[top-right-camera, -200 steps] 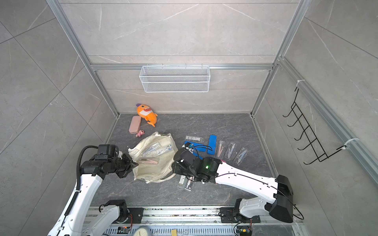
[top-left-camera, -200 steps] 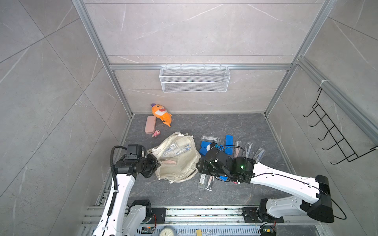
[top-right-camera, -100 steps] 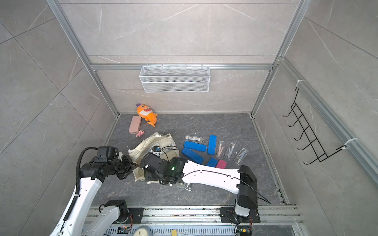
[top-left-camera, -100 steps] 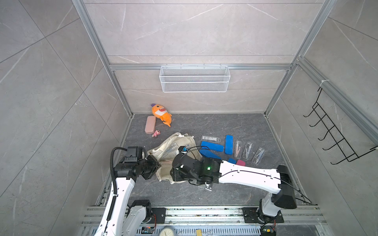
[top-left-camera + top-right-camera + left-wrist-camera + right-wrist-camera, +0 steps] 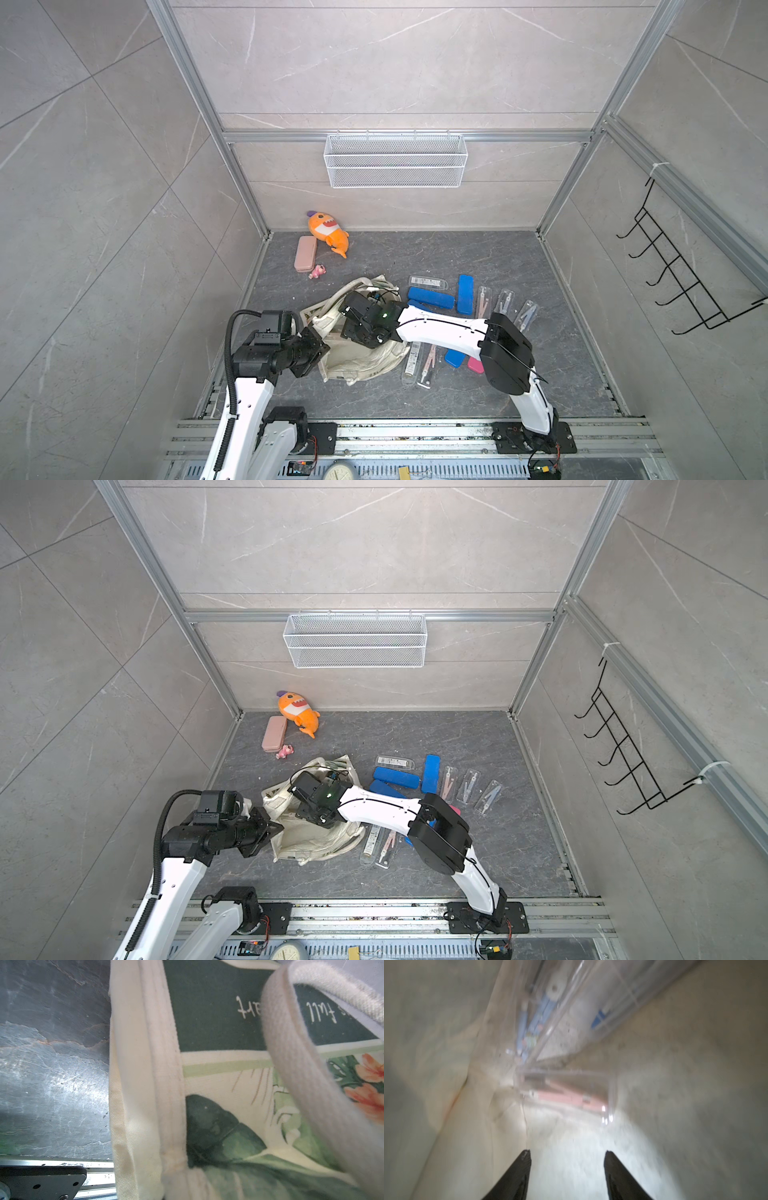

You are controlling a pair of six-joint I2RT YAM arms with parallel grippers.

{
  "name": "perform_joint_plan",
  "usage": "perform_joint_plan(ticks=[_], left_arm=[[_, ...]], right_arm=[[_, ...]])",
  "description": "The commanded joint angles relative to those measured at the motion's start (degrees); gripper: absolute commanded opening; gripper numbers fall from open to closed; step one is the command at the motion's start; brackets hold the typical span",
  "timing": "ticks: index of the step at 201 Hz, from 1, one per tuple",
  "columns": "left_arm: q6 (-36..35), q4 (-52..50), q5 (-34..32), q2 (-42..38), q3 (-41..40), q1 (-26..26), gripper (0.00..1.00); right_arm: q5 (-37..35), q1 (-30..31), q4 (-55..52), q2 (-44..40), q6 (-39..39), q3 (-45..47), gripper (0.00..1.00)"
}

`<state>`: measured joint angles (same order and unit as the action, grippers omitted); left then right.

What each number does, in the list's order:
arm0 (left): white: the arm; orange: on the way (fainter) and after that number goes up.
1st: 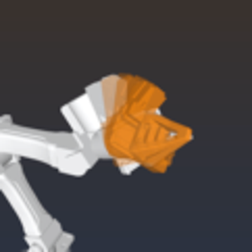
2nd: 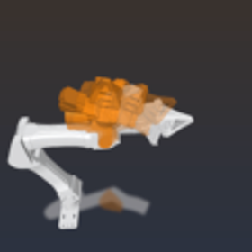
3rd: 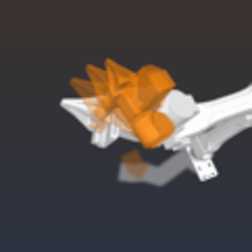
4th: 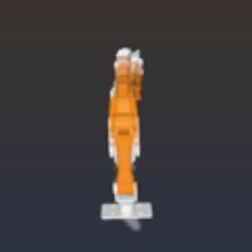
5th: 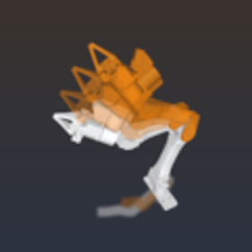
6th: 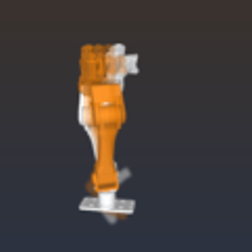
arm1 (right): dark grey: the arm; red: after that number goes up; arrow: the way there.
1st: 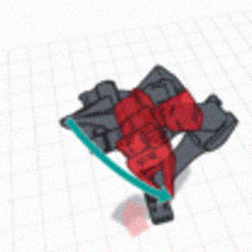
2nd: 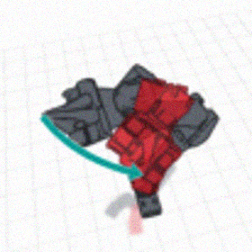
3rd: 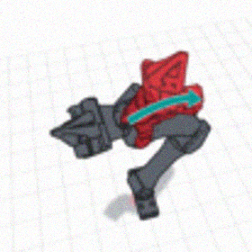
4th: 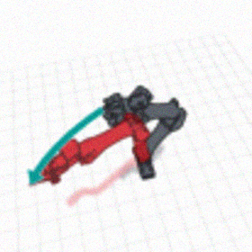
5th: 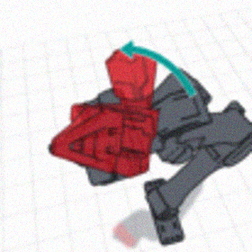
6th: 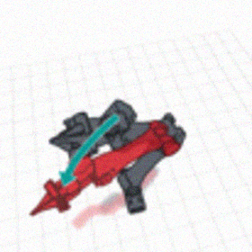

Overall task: Take out the compass set from the canvas bag
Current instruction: Pick up the compass set from the canvas bag.

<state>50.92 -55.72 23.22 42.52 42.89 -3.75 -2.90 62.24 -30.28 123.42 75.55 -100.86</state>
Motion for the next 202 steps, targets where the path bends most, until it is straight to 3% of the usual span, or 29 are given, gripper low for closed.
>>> perform_joint_plan(ticks=[1,59,88,161,202], left_arm=[[-0.33,-4.27,1.88,-0.66,-0.80,-0.67,0.00],[-0.54,-4.57,1.91,-0.69,-0.97,-0.88,0.00],[-0.26,-4.25,1.61,-0.51,-0.89,-0.91,0.00],[0.03,-3.45,2.14,0.18,-0.97,-0.91,0.00],[0.31,-3.34,2.33,0.08,-1.32,-1.04,0.00]], right_arm=[[0.74,-0.73,0.19,3.41,6.28,-3.32,0.60],[-1.26,-2.64,-8.73,7.99,8.92,-9.18,0.67],[0.62,-2.82,-3.46,7.08,11.75,-3.11,0.67],[3.63,-2.98,6.83,8.92,10.70,0.74,0.69],[5.33,-2.93,17.58,8.46,9.56,4.72,0.62]])
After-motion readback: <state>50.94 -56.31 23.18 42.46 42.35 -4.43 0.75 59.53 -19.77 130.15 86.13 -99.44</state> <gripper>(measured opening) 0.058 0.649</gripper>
